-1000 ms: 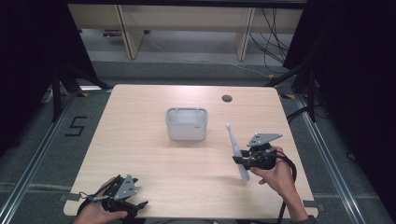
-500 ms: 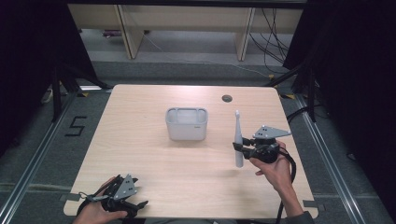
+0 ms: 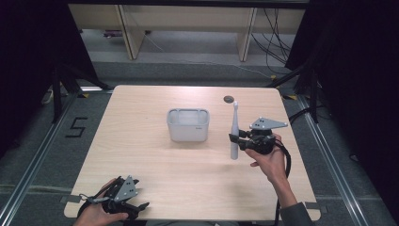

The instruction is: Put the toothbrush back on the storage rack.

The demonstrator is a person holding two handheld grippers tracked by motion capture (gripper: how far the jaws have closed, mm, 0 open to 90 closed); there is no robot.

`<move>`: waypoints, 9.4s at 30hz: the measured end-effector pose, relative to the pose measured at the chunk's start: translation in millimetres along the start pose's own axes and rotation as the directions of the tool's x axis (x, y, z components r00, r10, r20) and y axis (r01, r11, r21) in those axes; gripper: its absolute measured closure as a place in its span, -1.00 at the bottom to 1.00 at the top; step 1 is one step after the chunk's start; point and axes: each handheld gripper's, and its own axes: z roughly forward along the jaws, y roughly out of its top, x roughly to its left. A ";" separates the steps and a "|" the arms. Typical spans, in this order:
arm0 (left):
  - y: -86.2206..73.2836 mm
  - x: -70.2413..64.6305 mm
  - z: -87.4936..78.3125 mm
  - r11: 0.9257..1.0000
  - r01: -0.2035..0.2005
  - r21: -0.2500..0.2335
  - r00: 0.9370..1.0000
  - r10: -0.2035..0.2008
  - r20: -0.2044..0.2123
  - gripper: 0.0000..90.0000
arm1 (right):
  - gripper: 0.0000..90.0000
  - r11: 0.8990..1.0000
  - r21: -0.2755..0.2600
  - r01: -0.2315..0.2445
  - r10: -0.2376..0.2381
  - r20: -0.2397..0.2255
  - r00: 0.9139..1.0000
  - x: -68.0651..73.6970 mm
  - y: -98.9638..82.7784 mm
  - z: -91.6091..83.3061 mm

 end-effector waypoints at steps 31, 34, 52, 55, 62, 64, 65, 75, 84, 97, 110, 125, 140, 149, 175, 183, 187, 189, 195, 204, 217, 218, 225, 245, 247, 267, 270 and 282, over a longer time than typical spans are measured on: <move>0.1 -0.2 -0.2 1.000 0.002 -0.001 1.000 -0.002 0.011 -0.64 | 0.49 0.999 -0.019 -0.034 0.034 -0.025 0.999 -6.1 49.4 33.2; 0.1 -0.5 0.1 1.000 -0.002 0.002 1.000 0.002 -0.007 -0.64 | 0.49 0.999 -0.031 -0.030 0.030 -0.016 0.999 -7.3 53.7 34.6; 0.1 -0.6 -0.1 1.000 -0.001 -0.001 1.000 0.001 0.003 -0.64 | 0.49 0.998 -0.051 -0.038 0.037 -0.032 0.999 -14.3 81.6 45.1; 0.0 -0.2 0.1 1.000 -0.003 0.001 1.000 0.003 0.000 -0.64 | 0.49 0.997 -0.061 -0.051 0.051 -0.011 0.999 -13.2 88.1 47.7; 0.2 -0.9 -0.3 1.000 0.000 -0.003 1.000 0.000 0.007 -0.64 | 0.49 0.998 -0.055 -0.034 0.033 -0.003 0.999 -14.5 101.4 53.0; 0.1 -0.4 0.0 1.000 -0.007 0.000 1.000 0.007 0.006 -0.64 | 0.49 0.998 -0.060 -0.032 0.032 0.000 0.999 -14.6 105.5 53.7; -0.3 -1.2 0.5 1.000 0.010 0.002 1.000 -0.010 0.005 -0.64 | 0.49 0.997 -0.063 -0.048 0.048 -0.002 0.999 -13.5 107.1 54.0; 0.3 -0.6 -0.4 1.000 -0.001 -0.006 1.000 0.001 0.016 -0.64 | 0.49 0.996 -0.082 -0.046 0.044 -0.021 0.999 -4.2 122.7 68.7; 0.5 -0.8 -1.1 1.000 -0.001 -0.010 1.000 0.001 0.016 -0.64 | 0.49 0.996 -0.073 -0.050 0.048 -0.029 0.998 0.3 127.4 84.7; 0.5 -0.3 -1.4 1.000 -0.003 -0.012 1.000 0.003 0.016 -0.64 | 0.49 0.998 -0.053 -0.043 0.043 0.001 0.999 -3.2 124.3 97.5; 0.7 -0.7 -1.8 1.000 -0.003 -0.014 1.000 0.003 0.020 -0.64 | 0.49 0.997 -0.017 -0.078 0.078 0.006 0.997 -5.3 110.3 109.5; 0.6 -0.9 -1.5 1.000 -0.003 -0.011 1.000 0.003 0.017 -0.64 | 0.48 0.998 0.026 -0.051 0.051 0.020 0.999 -4.4 96.9 118.5; 0.5 -0.7 -1.4 1.000 -0.003 -0.009 1.000 0.003 0.017 -0.64 | 0.48 0.997 0.062 -0.047 0.045 0.042 0.998 -0.9 90.4 124.7; 0.6 -1.0 -1.0 1.000 -0.006 -0.007 1.000 0.006 0.019 -0.64 | 0.49 0.996 0.081 -0.047 0.044 0.041 0.998 -2.9 83.4 126.3; 0.6 -0.9 -1.3 1.000 -0.006 -0.008 1.000 0.006 0.018 -0.64 | 0.50 0.995 0.102 -0.019 0.014 0.051 0.999 -0.6 74.7 132.7; 0.7 -1.0 -1.4 1.000 -0.008 -0.006 1.000 0.008 0.019 -0.64 | 0.54 0.997 0.065 -0.045 0.042 0.040 0.998 -1.9 75.2 130.1; 0.5 -0.8 -1.2 1.000 -0.006 -0.007 1.000 0.006 0.017 -0.64 | 0.55 0.997 0.053 -0.058 0.057 0.031 0.998 -0.6 78.1 127.8; 0.7 -1.1 -1.4 1.000 -0.007 -0.007 1.000 0.007 0.020 -0.64 | 0.51 0.998 0.044 -0.038 0.037 0.032 0.999 -0.9 78.3 126.9; 0.7 -1.1 -1.4 1.000 -0.006 -0.009 1.000 0.006 0.019 -0.64 | 0.34 0.998 0.040 -0.044 0.043 0.030 0.999 -3.1 78.2 125.1; 0.5 -1.0 -1.1 1.000 -0.003 -0.008 1.000 0.003 0.017 -0.64 | -0.13 0.997 0.010 -0.074 0.074 0.043 0.996 -2.1 80.2 116.3; 0.5 -0.8 -1.1 1.000 -0.002 -0.010 1.000 0.002 0.017 -0.64 | -0.23 0.997 0.003 -0.079 0.079 0.042 0.996 -1.6 76.2 103.3; 0.4 -0.6 -1.0 1.000 -0.002 -0.008 1.000 0.002 0.016 -0.64 | -0.23 0.997 0.000 -0.074 0.074 0.038 0.997 -2.0 75.7 102.3; 0.4 -0.6 -1.0 1.000 -0.002 -0.006 1.000 0.002 0.015 -0.64 | -0.25 0.996 -0.002 -0.090 0.090 0.040 0.995 -0.9 70.7 93.1; 0.1 -1.0 -0.1 1.000 -0.006 -0.009 1.000 0.006 0.010 -0.64 | -0.40 0.995 -0.031 -0.094 0.095 0.034 0.995 2.2 45.8 63.1; 0.3 -1.3 0.0 1.000 -0.006 -0.012 1.000 0.006 0.011 -0.64 | -0.41 0.993 -0.035 -0.109 0.110 0.034 0.993 3.6 42.5 60.5; 0.2 -1.8 0.0 1.000 -0.007 -0.012 1.000 0.007 0.014 -0.64 | -0.46 0.995 -0.028 -0.099 0.099 0.007 0.995 8.6 22.3 53.0; 0.3 -1.3 -0.4 1.000 -0.001 -0.015 1.000 0.002 0.013 -0.64 | -0.46 0.995 -0.010 -0.102 0.102 -0.003 0.995 9.8 19.2 53.1; 0.4 -1.6 -0.5 1.000 0.000 -0.017 1.000 0.001 0.015 -0.64 | -0.49 0.992 0.019 -0.122 0.122 -0.006 0.992 15.4 9.1 48.8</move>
